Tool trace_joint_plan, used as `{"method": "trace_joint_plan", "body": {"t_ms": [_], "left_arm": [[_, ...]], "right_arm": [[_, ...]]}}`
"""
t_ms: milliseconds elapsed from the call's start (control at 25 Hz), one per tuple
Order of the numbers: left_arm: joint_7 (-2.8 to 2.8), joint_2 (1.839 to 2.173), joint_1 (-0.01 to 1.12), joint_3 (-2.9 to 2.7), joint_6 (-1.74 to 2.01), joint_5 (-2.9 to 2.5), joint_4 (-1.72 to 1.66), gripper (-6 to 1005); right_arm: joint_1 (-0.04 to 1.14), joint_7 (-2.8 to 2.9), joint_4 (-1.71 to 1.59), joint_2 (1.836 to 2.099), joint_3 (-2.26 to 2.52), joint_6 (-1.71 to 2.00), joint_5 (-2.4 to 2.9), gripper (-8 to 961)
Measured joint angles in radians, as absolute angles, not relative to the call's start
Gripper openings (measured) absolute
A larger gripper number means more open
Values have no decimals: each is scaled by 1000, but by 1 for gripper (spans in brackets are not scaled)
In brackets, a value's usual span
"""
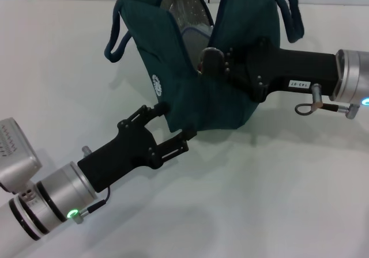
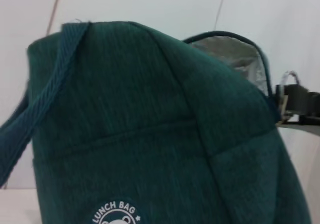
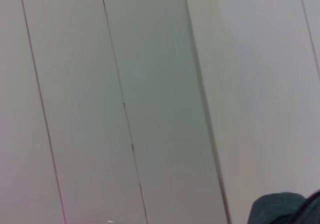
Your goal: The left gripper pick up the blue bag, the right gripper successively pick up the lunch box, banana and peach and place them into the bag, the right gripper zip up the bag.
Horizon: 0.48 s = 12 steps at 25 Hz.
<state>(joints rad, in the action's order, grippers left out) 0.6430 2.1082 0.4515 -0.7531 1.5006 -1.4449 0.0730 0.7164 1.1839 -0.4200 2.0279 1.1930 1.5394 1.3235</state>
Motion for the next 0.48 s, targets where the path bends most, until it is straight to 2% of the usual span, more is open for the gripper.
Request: {"method": "trace_joint_plan", "body": {"t_ms": [400,480], "left_arm": [[621,2108,457,-747,1500,-1382,96,895],[605,2108,457,-752,1503,-1384,96,813]], "right_arm": [[708,1181,-418,2028,1203,1539,1316,50],[704,1175,-417,2028,1201,1539,1316,50]]}}
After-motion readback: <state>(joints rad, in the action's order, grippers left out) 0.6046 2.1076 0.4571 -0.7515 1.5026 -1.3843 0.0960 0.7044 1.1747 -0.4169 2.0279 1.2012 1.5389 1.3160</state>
